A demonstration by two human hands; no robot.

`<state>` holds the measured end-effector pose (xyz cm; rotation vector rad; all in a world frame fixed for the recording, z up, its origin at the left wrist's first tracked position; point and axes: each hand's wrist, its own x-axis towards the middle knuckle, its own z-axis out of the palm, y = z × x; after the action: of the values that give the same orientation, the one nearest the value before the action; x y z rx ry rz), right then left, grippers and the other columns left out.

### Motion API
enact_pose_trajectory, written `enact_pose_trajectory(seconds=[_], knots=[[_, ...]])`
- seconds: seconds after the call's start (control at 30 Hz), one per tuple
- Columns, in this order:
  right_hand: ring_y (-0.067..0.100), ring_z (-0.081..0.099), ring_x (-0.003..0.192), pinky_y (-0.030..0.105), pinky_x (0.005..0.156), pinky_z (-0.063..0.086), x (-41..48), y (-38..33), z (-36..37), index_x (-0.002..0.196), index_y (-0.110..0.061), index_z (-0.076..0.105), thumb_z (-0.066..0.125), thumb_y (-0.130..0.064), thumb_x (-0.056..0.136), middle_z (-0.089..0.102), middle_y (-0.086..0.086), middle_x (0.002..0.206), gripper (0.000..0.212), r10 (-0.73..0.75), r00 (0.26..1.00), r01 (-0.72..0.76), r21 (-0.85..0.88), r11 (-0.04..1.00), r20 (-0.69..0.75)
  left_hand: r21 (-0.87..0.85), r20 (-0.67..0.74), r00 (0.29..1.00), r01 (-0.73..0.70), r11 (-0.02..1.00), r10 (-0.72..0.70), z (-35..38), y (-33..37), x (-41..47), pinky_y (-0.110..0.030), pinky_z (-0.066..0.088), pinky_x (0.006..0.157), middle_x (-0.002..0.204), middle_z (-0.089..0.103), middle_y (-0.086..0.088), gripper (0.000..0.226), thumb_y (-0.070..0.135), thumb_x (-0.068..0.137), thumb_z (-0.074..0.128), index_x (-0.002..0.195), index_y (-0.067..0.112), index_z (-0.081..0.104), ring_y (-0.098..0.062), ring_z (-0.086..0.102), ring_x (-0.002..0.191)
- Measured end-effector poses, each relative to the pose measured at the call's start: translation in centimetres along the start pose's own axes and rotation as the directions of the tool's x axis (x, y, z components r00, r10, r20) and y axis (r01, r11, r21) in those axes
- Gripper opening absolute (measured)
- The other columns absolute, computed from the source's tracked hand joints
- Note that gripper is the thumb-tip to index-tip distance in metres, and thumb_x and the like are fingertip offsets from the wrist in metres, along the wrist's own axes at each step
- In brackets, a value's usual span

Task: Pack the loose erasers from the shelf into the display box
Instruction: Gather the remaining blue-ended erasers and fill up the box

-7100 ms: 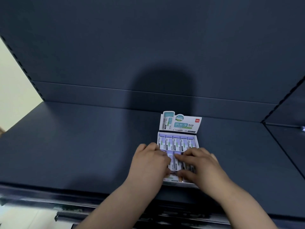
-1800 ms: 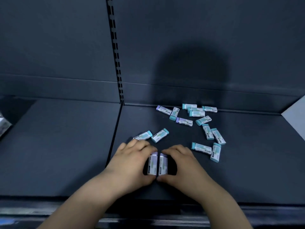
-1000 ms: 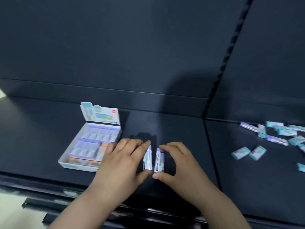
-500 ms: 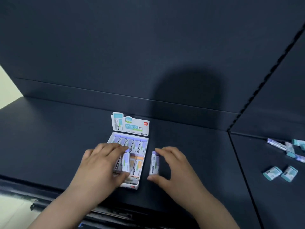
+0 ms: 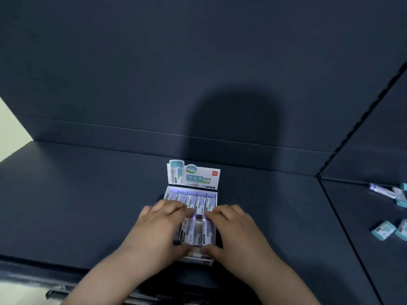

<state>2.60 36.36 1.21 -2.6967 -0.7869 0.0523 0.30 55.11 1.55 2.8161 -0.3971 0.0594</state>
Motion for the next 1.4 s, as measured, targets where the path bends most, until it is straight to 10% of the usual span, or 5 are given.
enact_pose_trajectory(seconds=[0.87,1.17,1.27,1.4], knots=[[0.015,0.025,0.123,0.028,0.100,0.026,0.7,-4.0,1.3,0.133,-0.025,0.041,0.058,-0.035,0.084,0.022,-0.015,0.141,0.053,0.379,0.925,-0.371,-0.153,0.916,0.027,0.159,0.170,0.959,-0.252,0.955,0.224,0.9,-1.5,2.0,-0.036,0.022,0.097,0.126,0.033,-0.001,0.055,0.047,0.095,0.033,0.144,0.024,0.024,-0.022,0.029,0.118],[0.009,0.024,0.132,0.028,0.103,0.025,1.0,-5.6,1.1,0.136,-0.034,0.038,0.042,-0.052,0.089,0.028,-0.016,0.146,0.051,0.358,0.927,-0.371,-0.129,0.919,-0.113,0.062,-0.080,0.962,-0.256,0.965,0.261,-1.3,-4.0,0.2,-0.034,0.034,0.092,0.122,0.053,0.008,0.047,0.047,0.086,0.053,0.130,0.030,0.049,-0.015,0.048,0.116],[0.004,0.012,0.139,0.026,0.105,0.018,0.7,-6.0,1.3,0.140,-0.039,0.028,0.036,-0.059,0.088,0.016,-0.018,0.152,0.056,0.346,0.935,-0.352,-0.086,0.932,-0.074,0.107,-0.150,0.938,-0.298,0.948,0.312,-1.6,-3.9,-0.3,-0.031,0.051,0.076,0.097,0.069,0.005,0.046,0.046,0.066,0.076,0.106,0.023,0.069,-0.016,0.066,0.091],[0.001,-0.011,0.140,0.027,0.113,0.003,-0.6,-5.3,0.8,0.143,-0.042,0.011,0.017,-0.072,0.079,-0.011,-0.023,0.151,0.071,0.329,0.943,-0.332,-0.096,0.938,-0.050,0.158,-0.157,0.939,-0.281,0.947,0.305,-1.6,-2.7,-0.6,-0.035,0.048,0.090,0.107,0.069,0.005,0.053,0.055,0.068,0.071,0.113,0.026,0.066,-0.013,0.064,0.100]])
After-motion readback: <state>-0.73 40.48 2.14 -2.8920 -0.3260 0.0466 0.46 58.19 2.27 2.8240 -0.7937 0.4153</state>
